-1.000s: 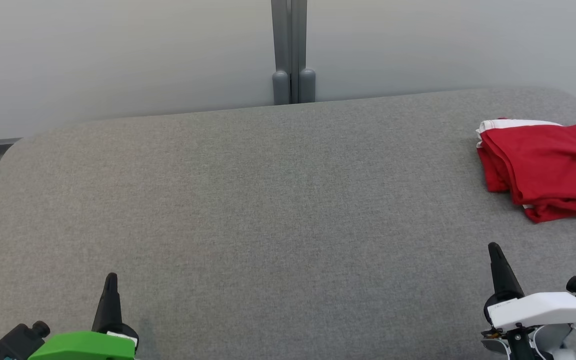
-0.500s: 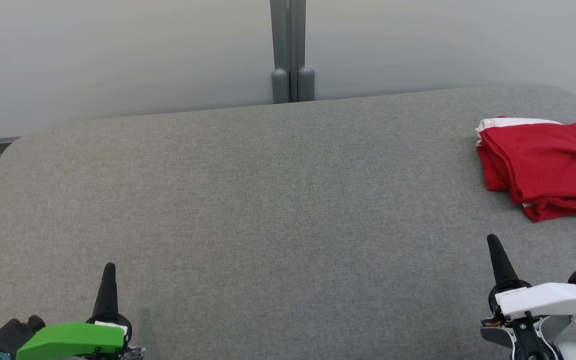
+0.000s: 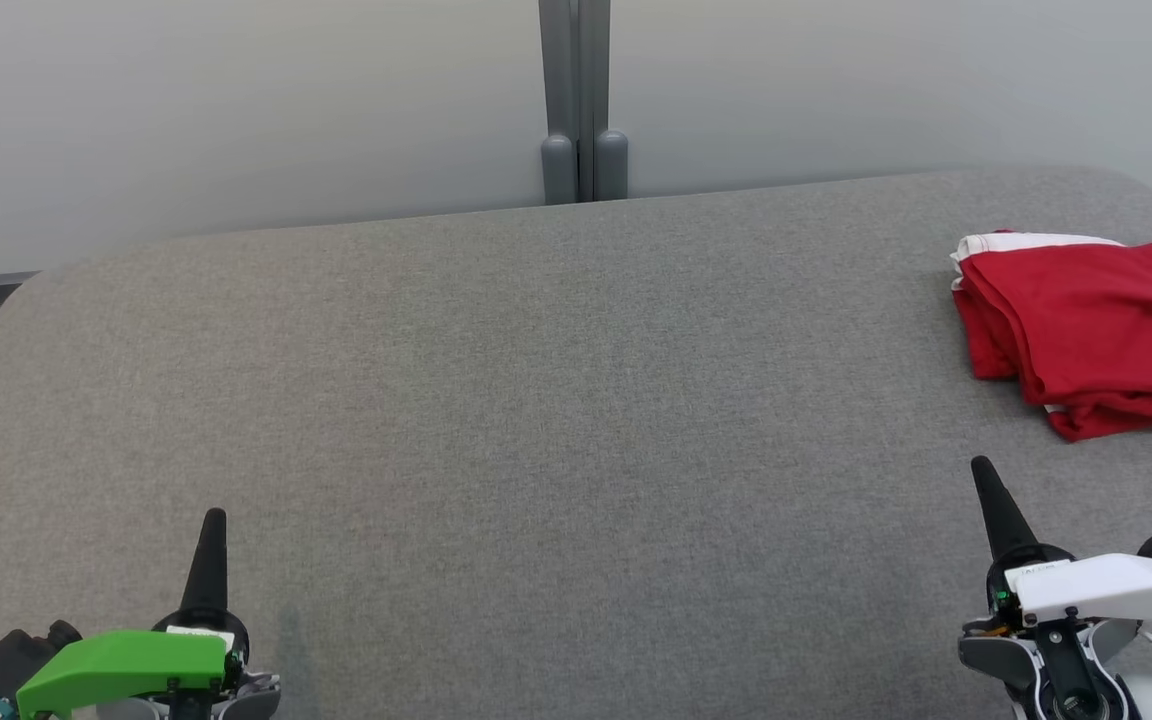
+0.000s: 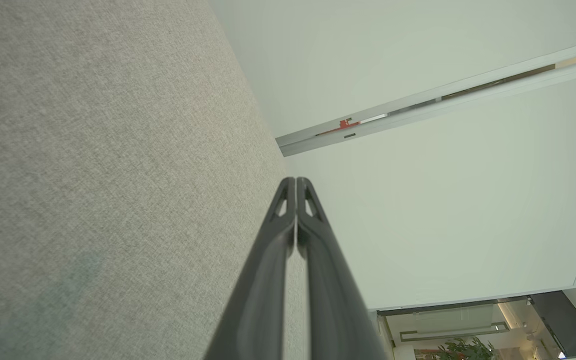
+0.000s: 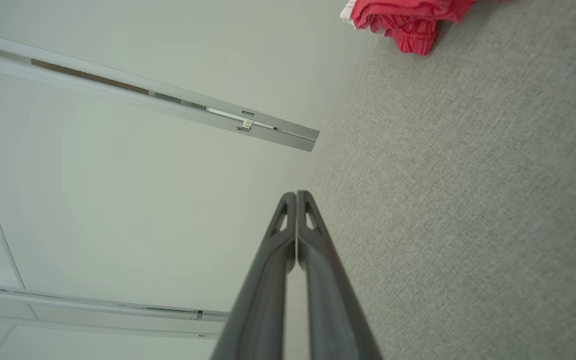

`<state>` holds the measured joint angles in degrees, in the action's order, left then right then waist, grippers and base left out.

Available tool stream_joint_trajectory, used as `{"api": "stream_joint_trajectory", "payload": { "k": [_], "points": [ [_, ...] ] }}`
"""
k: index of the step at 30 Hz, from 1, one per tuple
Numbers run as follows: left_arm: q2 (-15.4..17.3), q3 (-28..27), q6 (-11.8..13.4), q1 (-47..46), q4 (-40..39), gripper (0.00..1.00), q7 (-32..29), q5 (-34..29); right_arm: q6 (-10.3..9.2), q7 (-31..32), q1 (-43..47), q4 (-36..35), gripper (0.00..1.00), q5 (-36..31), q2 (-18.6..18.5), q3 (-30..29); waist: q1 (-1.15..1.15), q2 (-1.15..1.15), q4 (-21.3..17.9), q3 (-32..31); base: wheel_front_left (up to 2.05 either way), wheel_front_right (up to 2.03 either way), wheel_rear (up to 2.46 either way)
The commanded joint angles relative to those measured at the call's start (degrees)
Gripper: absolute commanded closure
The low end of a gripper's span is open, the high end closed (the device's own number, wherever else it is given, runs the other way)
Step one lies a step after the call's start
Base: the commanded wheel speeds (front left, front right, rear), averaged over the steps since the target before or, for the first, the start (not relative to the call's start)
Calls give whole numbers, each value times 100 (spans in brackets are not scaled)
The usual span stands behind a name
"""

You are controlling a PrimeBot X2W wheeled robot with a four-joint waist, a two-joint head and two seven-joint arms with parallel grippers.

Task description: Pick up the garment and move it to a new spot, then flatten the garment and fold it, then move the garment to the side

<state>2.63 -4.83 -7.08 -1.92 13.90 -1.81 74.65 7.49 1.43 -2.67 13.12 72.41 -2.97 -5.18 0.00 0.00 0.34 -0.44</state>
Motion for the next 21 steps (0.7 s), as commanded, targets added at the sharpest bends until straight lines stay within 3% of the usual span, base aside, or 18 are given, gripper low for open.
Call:
{"api": "stream_joint_trajectory", "payload": {
  "k": [1,21],
  "points": [
    [33,-28,-32,-157,-19,100,-34,128,2,41,-113,-11,100,156,-31,-24,0,0,-1,2,0,0,0],
    [37,-115,-49,-328,1,100,-278,1019,2,288,-260,46,100,1155,-28,-71,0,0,-17,31,0,0,0]
  ]
}}
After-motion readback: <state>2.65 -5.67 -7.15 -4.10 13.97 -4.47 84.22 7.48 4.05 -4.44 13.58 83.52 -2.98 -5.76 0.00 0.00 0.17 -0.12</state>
